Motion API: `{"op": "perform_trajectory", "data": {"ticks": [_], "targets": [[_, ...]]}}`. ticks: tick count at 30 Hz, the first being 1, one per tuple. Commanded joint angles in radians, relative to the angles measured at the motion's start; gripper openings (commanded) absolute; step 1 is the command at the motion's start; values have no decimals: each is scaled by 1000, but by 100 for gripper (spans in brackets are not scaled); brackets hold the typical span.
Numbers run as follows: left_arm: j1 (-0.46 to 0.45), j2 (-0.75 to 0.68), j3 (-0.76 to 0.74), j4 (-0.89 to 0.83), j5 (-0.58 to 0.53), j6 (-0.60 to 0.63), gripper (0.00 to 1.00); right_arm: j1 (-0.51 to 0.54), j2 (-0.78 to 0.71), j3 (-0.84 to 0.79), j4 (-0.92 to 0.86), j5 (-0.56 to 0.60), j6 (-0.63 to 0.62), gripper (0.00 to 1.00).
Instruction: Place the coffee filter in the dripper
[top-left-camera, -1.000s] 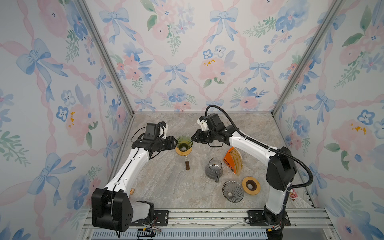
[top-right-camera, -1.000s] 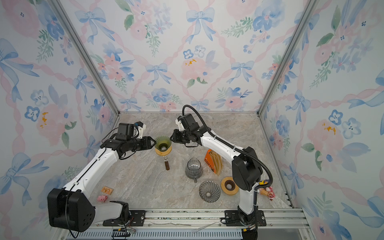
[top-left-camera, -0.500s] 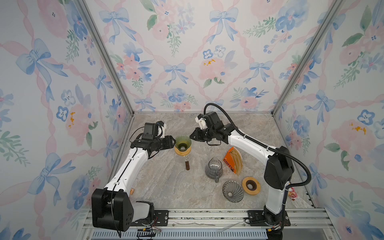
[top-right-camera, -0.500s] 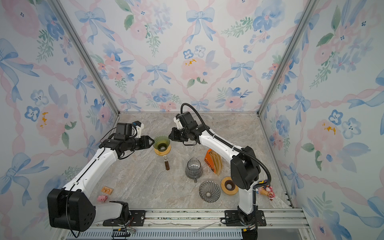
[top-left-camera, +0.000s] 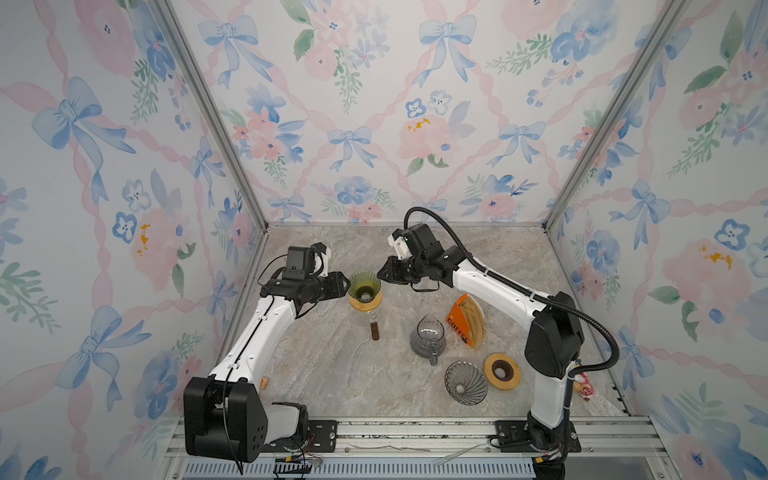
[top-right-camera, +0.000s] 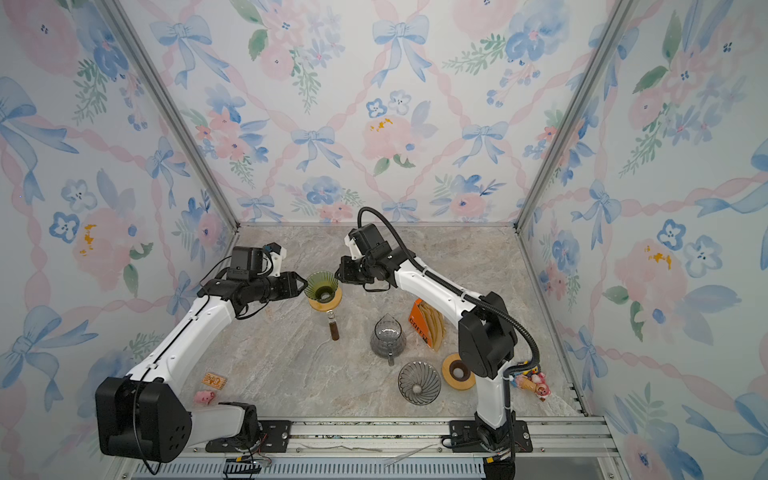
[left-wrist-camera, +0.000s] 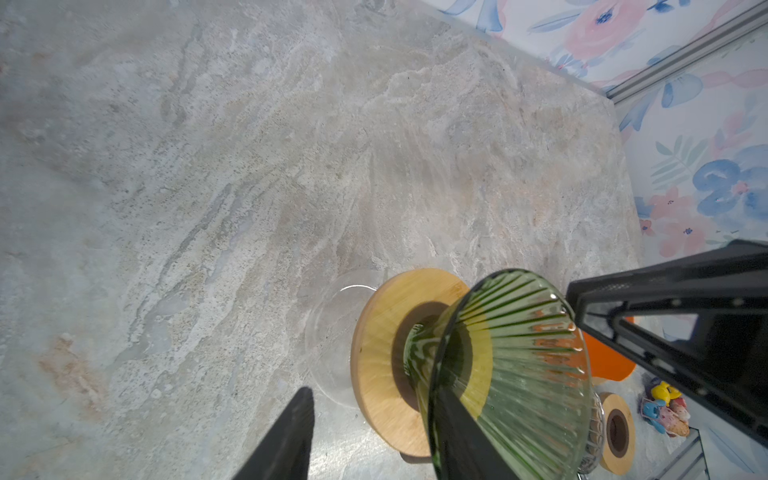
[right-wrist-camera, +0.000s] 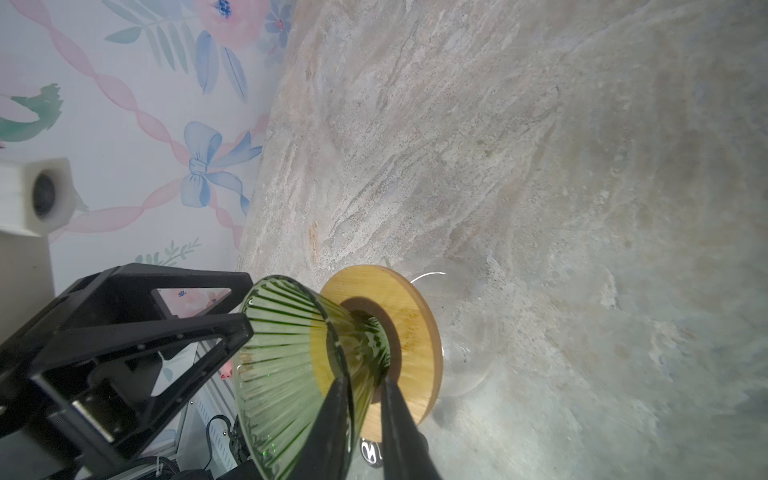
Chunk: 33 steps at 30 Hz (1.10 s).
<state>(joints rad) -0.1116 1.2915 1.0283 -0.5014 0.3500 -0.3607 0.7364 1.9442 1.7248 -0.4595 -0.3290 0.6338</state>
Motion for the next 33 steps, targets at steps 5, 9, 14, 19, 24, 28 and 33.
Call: {"op": "perform_trajectory", "data": {"ticks": [5,9,14,19,24,28,33], "targets": [[9,0,-14,17,43,4,51,20,19,41,-34,19,-31,19],[9,-14,-14,34,78,11,53,19,0,27,-8,21,-30,21],[-4,-61,-13,63,114,26,56,13,-78,-63,61,24,-54,21],[-101,-105,15,75,72,61,58,0,-224,-238,118,41,-81,24],[-225,-110,51,99,52,81,59,-6,-414,-419,85,152,-146,23],[-303,-93,65,165,82,78,59,-10,-541,-526,38,264,-207,24],[-387,-32,118,193,81,92,60,-16,-705,-643,9,414,-249,39]]}}
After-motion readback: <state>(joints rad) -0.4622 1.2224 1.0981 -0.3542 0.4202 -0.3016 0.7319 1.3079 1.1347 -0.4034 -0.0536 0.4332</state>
